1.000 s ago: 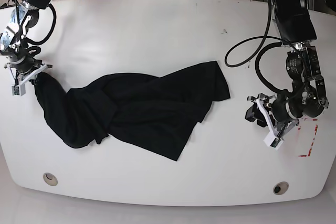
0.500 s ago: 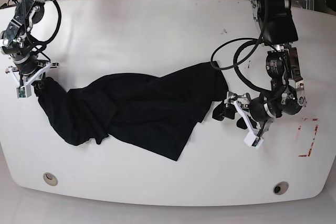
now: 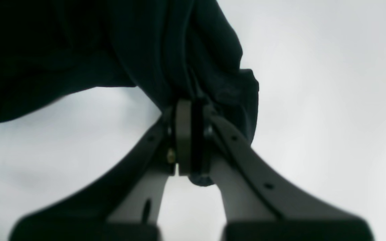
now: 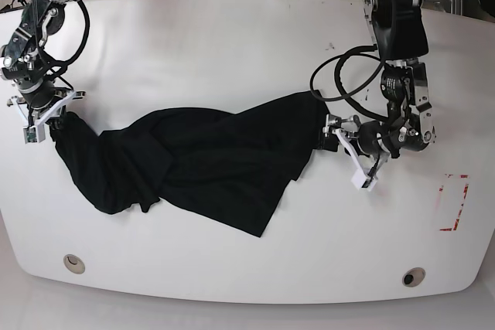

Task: Fold the T-shirt properly
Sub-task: 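Move the left gripper to the shirt corner and grasp it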

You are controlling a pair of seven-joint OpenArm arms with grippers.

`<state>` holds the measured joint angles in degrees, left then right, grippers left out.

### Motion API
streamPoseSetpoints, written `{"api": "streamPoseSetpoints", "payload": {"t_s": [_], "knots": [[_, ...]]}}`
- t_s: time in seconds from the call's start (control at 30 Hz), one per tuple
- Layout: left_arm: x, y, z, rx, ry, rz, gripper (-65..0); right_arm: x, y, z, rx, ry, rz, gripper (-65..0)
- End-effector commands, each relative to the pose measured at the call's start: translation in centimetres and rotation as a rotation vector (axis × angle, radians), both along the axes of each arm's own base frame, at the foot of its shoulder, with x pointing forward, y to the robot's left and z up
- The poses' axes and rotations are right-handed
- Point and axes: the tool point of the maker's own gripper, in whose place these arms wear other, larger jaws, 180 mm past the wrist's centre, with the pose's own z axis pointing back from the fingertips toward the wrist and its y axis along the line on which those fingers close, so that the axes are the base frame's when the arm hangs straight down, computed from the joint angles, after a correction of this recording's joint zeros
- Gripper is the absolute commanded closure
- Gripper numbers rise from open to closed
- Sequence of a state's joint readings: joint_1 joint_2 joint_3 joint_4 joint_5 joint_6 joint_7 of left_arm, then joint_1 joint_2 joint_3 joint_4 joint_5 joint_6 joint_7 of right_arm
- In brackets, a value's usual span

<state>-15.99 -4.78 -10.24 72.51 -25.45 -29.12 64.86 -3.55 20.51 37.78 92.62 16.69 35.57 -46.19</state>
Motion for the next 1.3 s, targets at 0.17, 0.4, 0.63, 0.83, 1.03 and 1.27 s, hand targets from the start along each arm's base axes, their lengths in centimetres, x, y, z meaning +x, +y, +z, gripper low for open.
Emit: {"api": "streamPoseSetpoints", "payload": {"t_s": [0.17,0.4,0.63,0.83,1.03,1.27], "knots": [[0.2,0.6,-0.2,0.027,-0.038,0.015,-56.5,0.9,-0.5,2.0,-0.027,-0.057,0.011,0.0],[-0.6,-0.1,-0.5,0.017,-0.046,-0.038,-54.7,1.0,-0.4,1.9,-0.026,-0.056,0.013,0.0],[-0.9,-2.9,-0.7,-0.052,-0.042,-0.074,-41.5,1.0,-0.4,2.0,-0.026,-0.057,0.013,0.0],[-1.6,-3.5,-2.2,-0.079,0.012,-0.072,-42.4,1.0,-0.4,2.0,-0.027,-0.057,0.014,0.0],[-1.1,-4.4,-1.9,-0.119,-0.022,-0.052,-36.8,0.9,-0.6,1.9,-0.03,-0.053,0.014,0.0],[-0.9,-4.3,-1.8,-0.122,-0.029,-0.044,-10.3,0.9,-0.6,1.9,-0.031,-0.052,0.013,0.0]]}}
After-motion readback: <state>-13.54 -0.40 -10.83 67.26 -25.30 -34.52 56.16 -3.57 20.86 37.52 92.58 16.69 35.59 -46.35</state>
